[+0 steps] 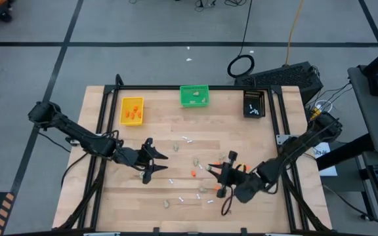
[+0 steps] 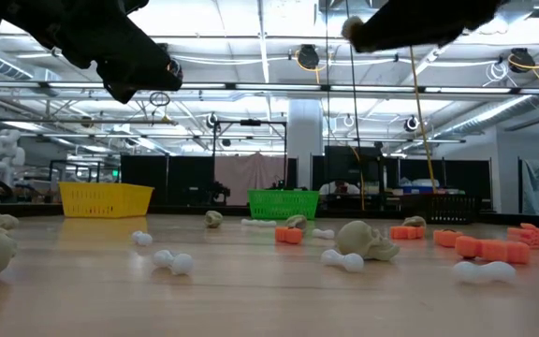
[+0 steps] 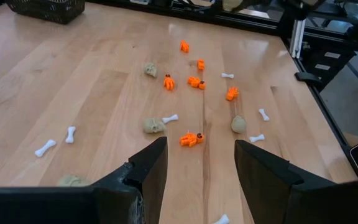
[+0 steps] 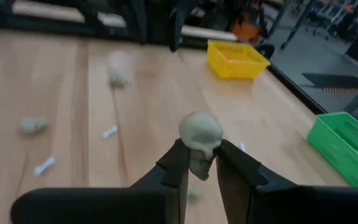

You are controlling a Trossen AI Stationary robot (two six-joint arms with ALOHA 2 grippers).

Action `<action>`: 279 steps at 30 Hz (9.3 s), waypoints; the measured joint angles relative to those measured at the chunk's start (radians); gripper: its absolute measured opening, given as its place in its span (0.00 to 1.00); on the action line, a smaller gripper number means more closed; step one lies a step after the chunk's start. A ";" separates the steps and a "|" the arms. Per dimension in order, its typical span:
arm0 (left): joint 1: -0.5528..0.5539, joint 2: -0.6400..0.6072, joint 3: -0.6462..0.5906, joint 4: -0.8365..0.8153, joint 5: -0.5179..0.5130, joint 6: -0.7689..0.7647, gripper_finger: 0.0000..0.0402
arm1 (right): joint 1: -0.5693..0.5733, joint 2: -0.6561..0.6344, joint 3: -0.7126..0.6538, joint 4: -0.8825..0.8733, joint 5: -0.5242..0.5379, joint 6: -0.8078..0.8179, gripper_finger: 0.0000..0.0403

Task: Sort Halloween decoration
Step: Put the gray skull toy into the green bin, then put the white bone toy into the black bin

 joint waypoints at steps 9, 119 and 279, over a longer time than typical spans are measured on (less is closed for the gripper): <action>0.000 0.000 0.000 0.000 0.000 0.000 0.46 | -0.077 0.056 -0.235 0.623 -0.075 -0.166 0.13; -0.002 0.000 -0.022 0.032 -0.053 0.049 0.46 | -0.403 0.237 -0.147 1.126 -0.313 -0.166 0.13; -0.093 0.596 0.846 -1.052 0.098 -0.512 0.46 | -0.098 -0.040 -0.002 -0.161 -0.274 0.014 0.49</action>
